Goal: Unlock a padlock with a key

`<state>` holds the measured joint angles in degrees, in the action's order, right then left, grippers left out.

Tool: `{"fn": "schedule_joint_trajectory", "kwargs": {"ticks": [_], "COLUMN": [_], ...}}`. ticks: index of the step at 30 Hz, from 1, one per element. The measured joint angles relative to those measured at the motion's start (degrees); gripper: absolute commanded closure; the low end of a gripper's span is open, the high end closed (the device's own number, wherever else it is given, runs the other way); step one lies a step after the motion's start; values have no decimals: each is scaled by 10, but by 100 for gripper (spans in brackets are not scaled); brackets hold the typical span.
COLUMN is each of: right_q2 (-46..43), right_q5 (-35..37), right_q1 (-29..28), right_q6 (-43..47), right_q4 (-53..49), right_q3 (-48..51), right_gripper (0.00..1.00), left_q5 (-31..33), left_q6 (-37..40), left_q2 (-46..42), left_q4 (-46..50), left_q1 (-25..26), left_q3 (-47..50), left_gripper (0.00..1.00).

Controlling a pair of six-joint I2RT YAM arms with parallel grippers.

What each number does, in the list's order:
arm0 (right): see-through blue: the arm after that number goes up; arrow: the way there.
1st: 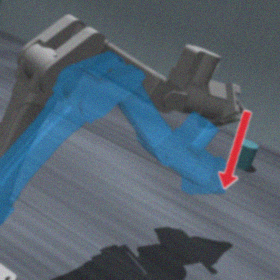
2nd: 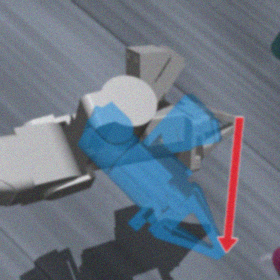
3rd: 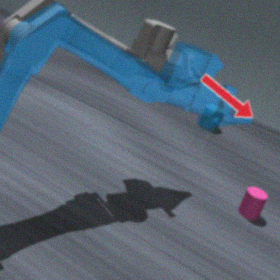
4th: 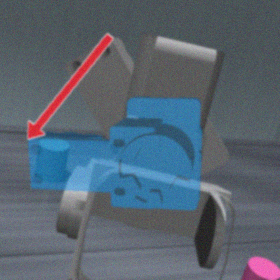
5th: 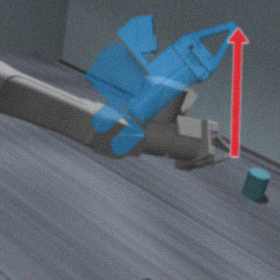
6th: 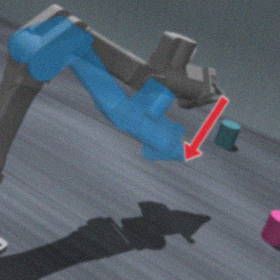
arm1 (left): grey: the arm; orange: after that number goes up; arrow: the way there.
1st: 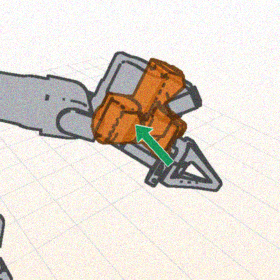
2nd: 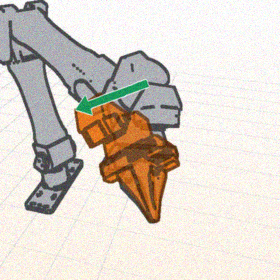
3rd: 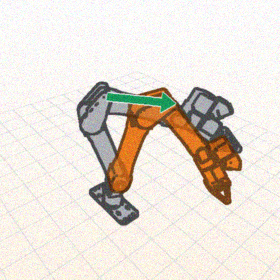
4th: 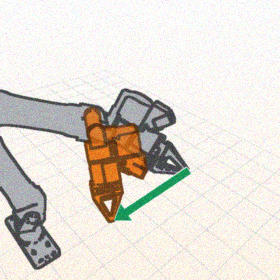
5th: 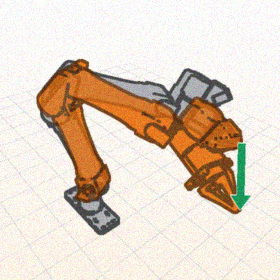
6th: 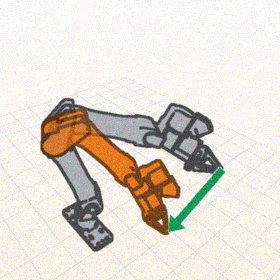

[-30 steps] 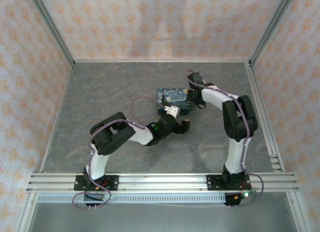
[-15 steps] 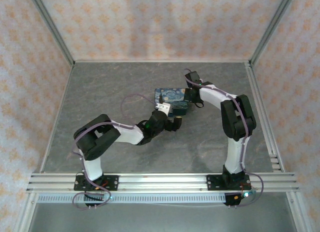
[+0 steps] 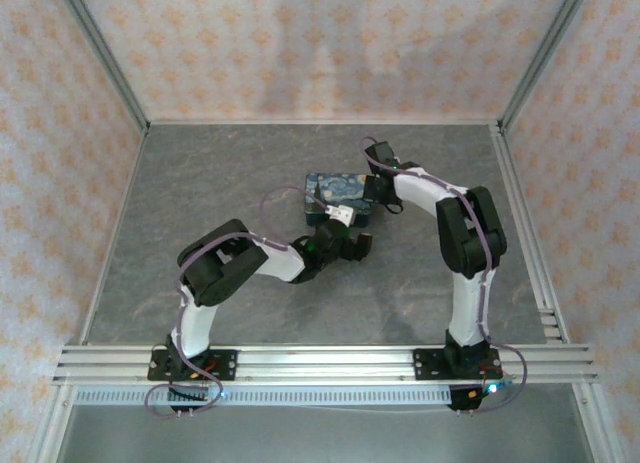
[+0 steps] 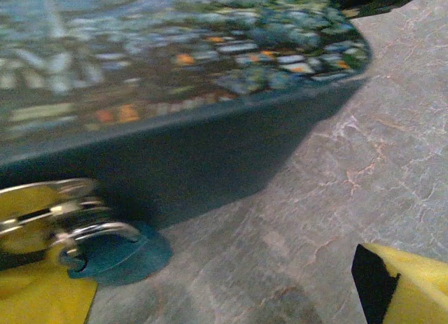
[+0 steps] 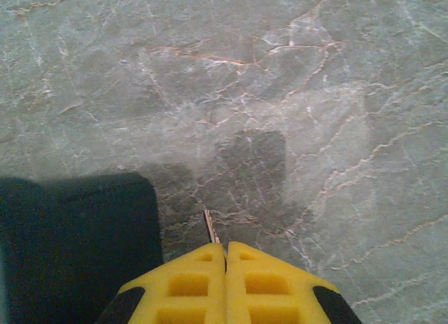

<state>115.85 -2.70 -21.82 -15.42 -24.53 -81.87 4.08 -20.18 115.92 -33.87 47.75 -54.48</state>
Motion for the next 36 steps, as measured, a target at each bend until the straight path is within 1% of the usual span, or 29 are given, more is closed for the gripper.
{"fn": "schedule_joint_trajectory", "kwargs": {"ticks": [5, 12, 16, 21, 24, 27, 29, 30, 32, 36], "right_q2": [8, 9, 10, 12, 13, 14, 15, 15, 17, 20], "right_q5": [-3, -4, -8, -12, -14, -15, -16, -16, -16, -16], "right_q1": [-8, -10, -10, -12, -13, -13, -13, -13, -13, -13], "right_q6": [0, 0, 0, -1, -2, -2, -2, -2, -2, -2], "right_q4": [1, 3, 8, 15, 21, 25, 26, 26, 27, 27], "right_q3": [-4, -4, -4, -4, -4, -4, -4, -5, -9, -13], "right_gripper": [100, 100, 100, 100, 100, 100, 100, 100, 100, 100], "left_q5": [-14, -85, -150, -207, -235, -245, -249, -249, -248, -243], "left_q6": [9, 0, -41, -85, -105, -114, -120, -124, -128, -120], "left_q2": [5, -1, -5, -7, -8, -10, -14, -18, -31, -74], "left_q4": [-6, -34, -78, -114, -125, -131, -133, -133, -127, -91], "left_q1": [-2, -29, -62, -99, -112, -119, -126, -131, -139, -149], "left_q3": [-5, 9, 25, 40, 45, 50, 58, 63, 75, 92], "left_gripper": [7, 11, 11, 11, 12, 16, 16, 16, 11, 10]}}
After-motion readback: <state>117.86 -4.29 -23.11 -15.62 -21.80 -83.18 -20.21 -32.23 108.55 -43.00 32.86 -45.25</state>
